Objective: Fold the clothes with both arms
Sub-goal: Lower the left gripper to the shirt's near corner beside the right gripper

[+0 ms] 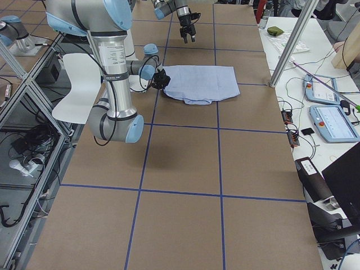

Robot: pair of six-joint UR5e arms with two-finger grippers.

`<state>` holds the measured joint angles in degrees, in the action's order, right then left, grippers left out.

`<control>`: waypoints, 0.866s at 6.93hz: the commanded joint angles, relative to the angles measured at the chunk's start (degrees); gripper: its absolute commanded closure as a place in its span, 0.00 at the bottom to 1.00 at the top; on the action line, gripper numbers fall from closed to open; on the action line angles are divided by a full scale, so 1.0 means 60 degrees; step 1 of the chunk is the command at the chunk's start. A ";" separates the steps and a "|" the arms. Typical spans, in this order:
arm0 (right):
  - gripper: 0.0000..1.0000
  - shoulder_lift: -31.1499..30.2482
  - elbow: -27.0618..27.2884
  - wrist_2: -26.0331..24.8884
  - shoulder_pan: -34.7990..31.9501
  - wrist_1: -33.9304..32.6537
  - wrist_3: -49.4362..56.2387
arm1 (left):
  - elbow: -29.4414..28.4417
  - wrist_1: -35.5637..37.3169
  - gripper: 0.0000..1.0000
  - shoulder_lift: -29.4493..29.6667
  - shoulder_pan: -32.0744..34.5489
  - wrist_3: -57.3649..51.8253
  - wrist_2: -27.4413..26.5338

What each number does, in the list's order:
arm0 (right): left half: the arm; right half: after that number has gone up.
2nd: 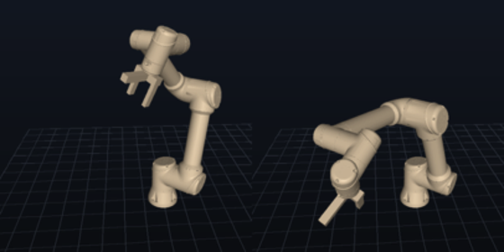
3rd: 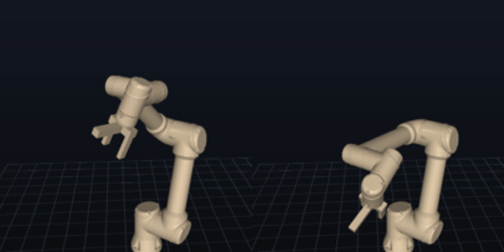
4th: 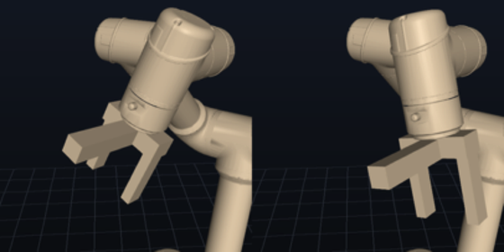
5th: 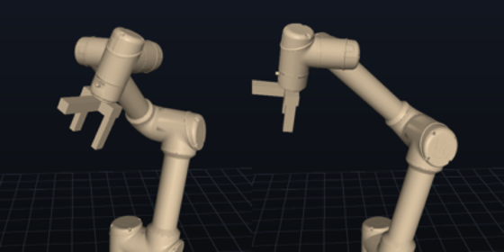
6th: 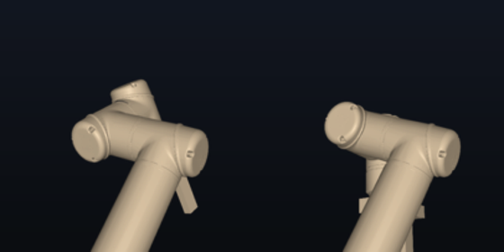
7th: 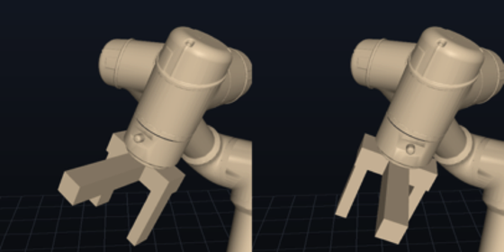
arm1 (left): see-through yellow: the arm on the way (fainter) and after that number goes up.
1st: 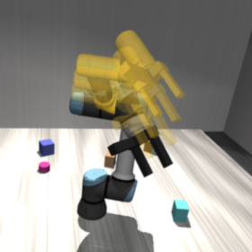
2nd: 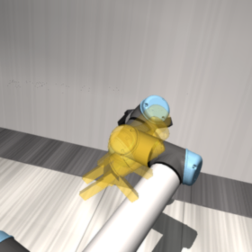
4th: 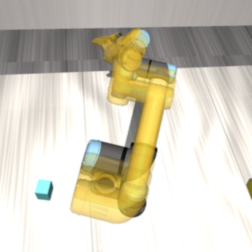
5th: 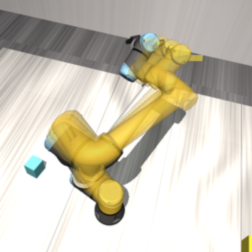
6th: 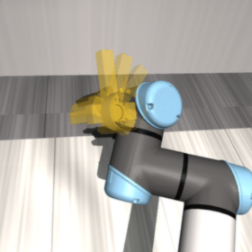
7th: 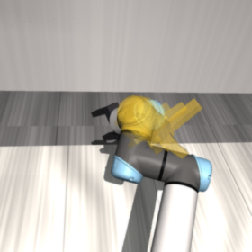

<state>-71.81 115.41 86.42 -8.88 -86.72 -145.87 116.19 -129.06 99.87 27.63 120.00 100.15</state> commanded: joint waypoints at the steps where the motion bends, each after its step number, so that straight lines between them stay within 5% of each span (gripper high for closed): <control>1: 1.00 0.0000 0.0013 -0.0033 0.0030 -0.0019 -0.0020 | 0.0030 0.0837 0.01 -0.0020 -0.1757 0.1148 -0.1104; 3: 1.00 0.0000 0.0013 -0.0033 0.0030 -0.0019 -0.0005 | -0.0116 0.0871 0.01 0.0024 -0.2638 0.1357 -0.1893; 6: 1.00 0.0000 0.0013 -0.0018 0.0030 -0.0019 -0.0005 | -0.0729 0.0886 0.06 0.0447 -0.3096 0.1372 -0.1911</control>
<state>-71.84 115.49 86.28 -8.70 -86.83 -145.90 113.73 -123.80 101.31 9.64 128.19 88.82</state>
